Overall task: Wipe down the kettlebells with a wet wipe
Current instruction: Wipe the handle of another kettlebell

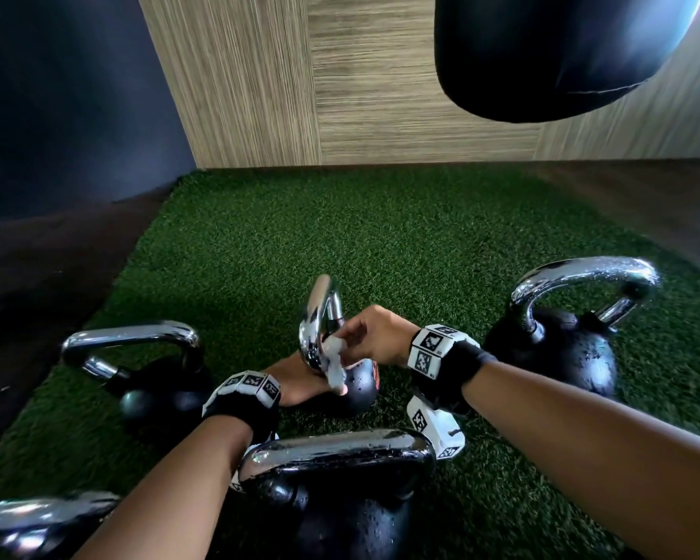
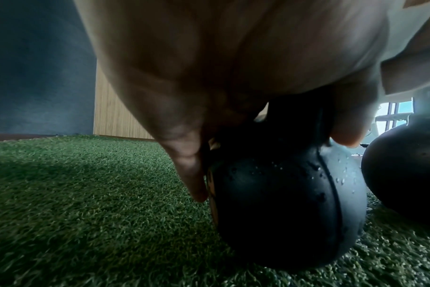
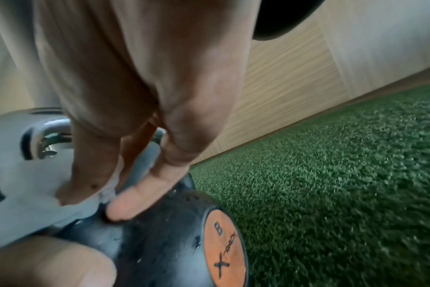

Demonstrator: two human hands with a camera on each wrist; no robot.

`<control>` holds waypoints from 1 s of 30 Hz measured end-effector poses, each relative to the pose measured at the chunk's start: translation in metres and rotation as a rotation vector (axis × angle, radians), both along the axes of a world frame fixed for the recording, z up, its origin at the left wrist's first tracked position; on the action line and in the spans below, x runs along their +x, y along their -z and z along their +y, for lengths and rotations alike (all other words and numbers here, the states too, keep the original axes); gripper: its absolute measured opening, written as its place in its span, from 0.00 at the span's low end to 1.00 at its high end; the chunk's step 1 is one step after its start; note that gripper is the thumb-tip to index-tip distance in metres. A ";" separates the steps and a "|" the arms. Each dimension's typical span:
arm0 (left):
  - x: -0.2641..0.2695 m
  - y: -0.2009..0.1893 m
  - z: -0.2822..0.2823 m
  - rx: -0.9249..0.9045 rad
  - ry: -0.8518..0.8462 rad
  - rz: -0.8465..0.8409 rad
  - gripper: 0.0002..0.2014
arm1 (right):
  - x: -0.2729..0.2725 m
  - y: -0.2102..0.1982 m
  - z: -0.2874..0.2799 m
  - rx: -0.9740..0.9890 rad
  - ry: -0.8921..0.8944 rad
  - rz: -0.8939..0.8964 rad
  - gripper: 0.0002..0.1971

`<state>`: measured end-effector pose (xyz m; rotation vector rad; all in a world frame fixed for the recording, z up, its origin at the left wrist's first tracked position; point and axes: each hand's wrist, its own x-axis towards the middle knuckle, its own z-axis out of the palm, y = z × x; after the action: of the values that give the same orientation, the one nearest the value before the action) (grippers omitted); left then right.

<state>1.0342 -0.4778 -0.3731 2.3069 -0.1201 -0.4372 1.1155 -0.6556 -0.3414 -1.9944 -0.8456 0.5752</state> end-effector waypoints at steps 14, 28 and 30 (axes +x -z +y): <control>0.009 0.009 0.002 0.268 0.062 0.003 0.11 | -0.011 -0.031 -0.009 -0.152 -0.247 0.106 0.09; 0.016 0.028 0.009 0.266 0.093 -0.091 0.63 | -0.022 -0.015 -0.005 0.379 0.069 0.725 0.11; 0.015 0.030 0.011 0.212 0.071 -0.099 0.65 | -0.024 -0.014 -0.003 0.425 0.083 0.741 0.11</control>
<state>1.0493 -0.4672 -0.4034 2.5404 -0.2137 -0.3864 1.0919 -0.6587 -0.3278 -1.2729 -0.3748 0.9176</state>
